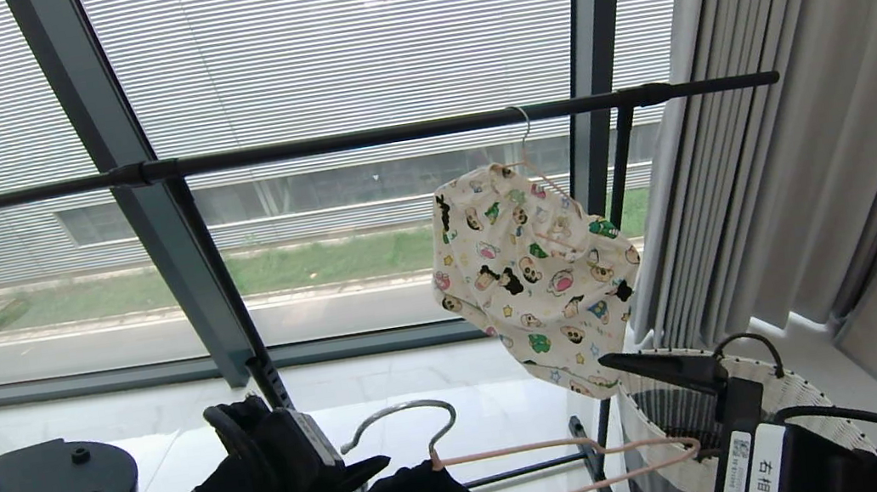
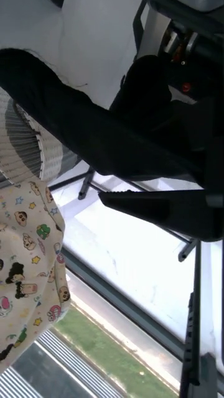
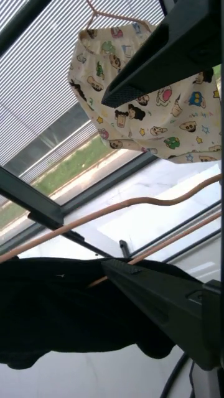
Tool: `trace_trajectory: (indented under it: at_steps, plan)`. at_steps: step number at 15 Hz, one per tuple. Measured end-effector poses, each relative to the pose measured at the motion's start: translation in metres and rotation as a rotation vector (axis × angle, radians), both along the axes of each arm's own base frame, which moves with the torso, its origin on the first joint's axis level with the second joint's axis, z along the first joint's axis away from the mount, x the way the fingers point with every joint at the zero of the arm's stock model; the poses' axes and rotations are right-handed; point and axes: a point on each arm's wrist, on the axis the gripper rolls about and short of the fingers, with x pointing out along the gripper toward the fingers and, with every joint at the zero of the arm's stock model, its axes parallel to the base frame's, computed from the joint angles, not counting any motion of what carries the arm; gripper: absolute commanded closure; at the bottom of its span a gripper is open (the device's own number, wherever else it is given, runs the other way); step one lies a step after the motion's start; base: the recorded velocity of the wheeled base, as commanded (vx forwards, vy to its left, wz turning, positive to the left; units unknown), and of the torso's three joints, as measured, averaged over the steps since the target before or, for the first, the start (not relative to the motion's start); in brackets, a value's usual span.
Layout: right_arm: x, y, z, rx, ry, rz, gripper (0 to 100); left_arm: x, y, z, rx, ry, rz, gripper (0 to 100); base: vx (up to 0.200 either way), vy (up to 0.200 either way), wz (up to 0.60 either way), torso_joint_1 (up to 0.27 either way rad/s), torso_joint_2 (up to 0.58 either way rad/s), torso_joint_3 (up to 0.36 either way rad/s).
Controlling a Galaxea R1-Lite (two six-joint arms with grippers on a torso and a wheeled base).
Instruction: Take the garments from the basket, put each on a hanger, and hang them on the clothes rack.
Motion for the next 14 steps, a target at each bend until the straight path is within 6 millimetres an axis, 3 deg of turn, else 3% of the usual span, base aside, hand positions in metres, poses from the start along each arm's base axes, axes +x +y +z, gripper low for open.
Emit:
trace_trajectory:
  at_steps: [3,8,14]
  plan:
    - [-0.009,0.007,-0.001,0.0,0.006,0.082,0,0.009,-0.003,0.011,-0.134,0.07,0.088,100,0.0,0.0,0.0,0.0,0.0,0.0]
    - [-0.024,0.032,-0.007,0.007,0.086,0.172,0,0.028,-0.001,0.026,-0.179,0.034,0.161,100,0.0,0.0,0.0,0.0,0.0,0.0]
    - [-0.011,0.056,-0.022,0.149,0.384,-0.059,0,0.034,0.0,0.039,-0.209,-0.009,0.179,100,0.0,0.0,0.0,0.0,0.0,0.0]
